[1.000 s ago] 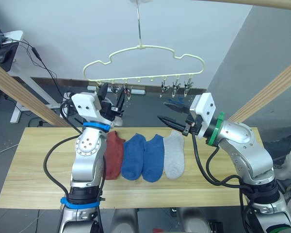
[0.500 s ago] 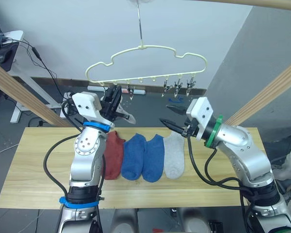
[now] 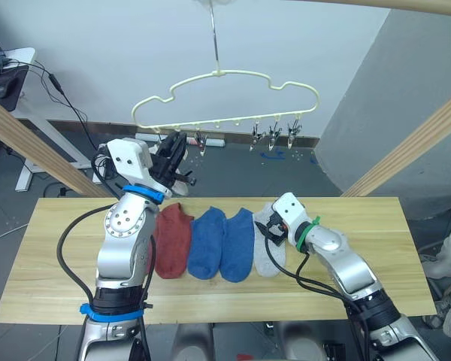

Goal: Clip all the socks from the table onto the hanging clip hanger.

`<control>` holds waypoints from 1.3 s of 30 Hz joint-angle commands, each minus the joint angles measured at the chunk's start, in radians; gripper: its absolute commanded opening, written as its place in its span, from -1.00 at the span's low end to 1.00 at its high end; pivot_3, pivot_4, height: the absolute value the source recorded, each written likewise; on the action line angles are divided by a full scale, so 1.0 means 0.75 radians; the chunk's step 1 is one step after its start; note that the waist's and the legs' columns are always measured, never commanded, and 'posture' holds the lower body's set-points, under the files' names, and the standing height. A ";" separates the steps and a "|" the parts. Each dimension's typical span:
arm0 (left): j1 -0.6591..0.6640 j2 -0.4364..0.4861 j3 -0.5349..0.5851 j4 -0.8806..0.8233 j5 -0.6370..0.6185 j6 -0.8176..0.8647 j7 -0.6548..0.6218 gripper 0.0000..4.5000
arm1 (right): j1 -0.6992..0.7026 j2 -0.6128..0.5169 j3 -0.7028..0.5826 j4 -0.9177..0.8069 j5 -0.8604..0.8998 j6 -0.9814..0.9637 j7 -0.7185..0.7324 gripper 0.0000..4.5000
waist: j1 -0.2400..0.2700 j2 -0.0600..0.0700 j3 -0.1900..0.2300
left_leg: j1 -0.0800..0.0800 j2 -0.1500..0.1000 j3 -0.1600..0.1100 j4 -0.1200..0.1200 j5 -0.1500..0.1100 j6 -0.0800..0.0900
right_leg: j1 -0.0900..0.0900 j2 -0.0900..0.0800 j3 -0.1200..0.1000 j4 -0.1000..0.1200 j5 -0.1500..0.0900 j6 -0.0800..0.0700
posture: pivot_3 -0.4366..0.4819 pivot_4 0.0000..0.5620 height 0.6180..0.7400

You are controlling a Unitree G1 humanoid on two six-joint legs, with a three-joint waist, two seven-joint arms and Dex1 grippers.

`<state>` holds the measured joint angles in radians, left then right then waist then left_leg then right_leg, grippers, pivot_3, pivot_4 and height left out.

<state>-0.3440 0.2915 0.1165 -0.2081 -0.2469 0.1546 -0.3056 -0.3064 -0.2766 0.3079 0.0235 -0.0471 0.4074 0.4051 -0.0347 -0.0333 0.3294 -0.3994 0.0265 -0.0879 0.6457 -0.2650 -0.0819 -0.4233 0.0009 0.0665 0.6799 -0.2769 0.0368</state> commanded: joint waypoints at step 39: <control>-0.143 0.172 0.210 -0.255 -0.634 0.713 -0.045 -0.94 | -0.337 0.293 0.172 -0.088 -0.194 -0.342 -0.051 -1.00 | -0.010 0.002 0.006 | -0.001 0.002 -0.001 -0.001 0.003 -0.005 | -0.001 0.000 -0.001 0.000 0.000 0.000 | -0.08 0.22 0.92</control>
<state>-0.4373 0.4220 0.2480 -0.3515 -0.6847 0.6710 -0.3559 -0.5437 -0.0788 0.4278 -0.0344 -0.1802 0.1908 0.3922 -0.0425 -0.0320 0.3342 -0.4003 0.0280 -0.0888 0.6452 -0.2629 -0.0858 -0.4242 0.0006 0.0662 0.6797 -0.2769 0.0367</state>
